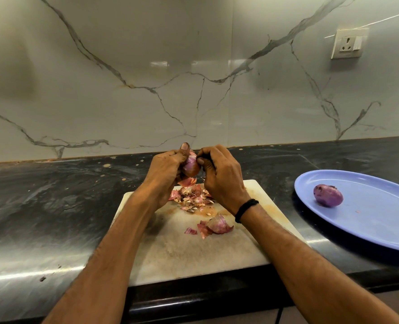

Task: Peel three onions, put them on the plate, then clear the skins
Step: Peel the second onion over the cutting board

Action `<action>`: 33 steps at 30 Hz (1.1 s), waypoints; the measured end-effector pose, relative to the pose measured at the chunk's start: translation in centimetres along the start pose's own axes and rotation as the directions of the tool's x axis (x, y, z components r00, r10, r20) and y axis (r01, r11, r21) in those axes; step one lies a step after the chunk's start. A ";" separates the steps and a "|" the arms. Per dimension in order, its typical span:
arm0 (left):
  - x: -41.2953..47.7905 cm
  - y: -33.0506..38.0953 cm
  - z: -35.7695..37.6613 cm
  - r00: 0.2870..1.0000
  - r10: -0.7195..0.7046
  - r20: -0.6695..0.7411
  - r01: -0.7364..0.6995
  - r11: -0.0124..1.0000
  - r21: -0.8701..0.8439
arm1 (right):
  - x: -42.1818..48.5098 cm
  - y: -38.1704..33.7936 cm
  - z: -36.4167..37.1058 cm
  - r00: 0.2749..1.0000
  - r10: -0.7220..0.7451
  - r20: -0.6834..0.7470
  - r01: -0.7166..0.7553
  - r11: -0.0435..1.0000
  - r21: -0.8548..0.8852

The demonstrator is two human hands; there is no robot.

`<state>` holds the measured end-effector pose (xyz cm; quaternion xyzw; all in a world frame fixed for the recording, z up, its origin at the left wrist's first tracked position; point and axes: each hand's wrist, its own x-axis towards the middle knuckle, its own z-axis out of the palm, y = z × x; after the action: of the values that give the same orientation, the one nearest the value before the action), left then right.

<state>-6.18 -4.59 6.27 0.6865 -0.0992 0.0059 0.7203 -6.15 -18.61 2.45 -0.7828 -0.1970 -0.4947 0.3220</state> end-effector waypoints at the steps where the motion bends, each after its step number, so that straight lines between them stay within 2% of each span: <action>1: 0.1 0.0 0.0 1.000 -0.002 -0.015 0.002 1.000 -0.012 | 0.0 0.0 0.0 1.000 0.000 0.004 0.000 1.000 -0.001; 7: 0.3 -0.2 0.1 0.998 -0.016 -0.055 0.012 0.998 -0.064 | -0.1 0.0 0.1 1.000 0.001 0.029 -0.001 1.000 -0.007; 14: 0.9 0.2 -0.9 0.981 -0.024 -0.193 -0.002 0.991 -0.133 | -0.1 -0.1 0.0 0.999 0.009 0.046 -0.009 1.000 0.005; 19: 0.8 0.0 -0.7 0.989 -0.001 -0.146 -0.009 0.998 -0.068 | 0.0 -0.4 -0.3 0.995 0.058 0.078 -0.064 0.995 0.071; 23: 0.4 -0.1 -0.3 0.996 0.029 -0.087 -0.036 0.996 -0.082 | 0.0 -0.6 -0.2 0.996 0.020 0.082 -0.026 0.997 0.074; 33: 0.3 -0.1 -0.1 0.997 0.036 -0.074 -0.036 0.999 -0.003 | 0.0 -0.3 0.0 0.996 -0.010 0.093 0.006 0.999 0.041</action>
<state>-5.81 -4.53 6.17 0.6825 -0.0850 0.0440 0.7246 -6.33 -18.43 2.56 -0.7975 -0.2247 -0.4550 0.3263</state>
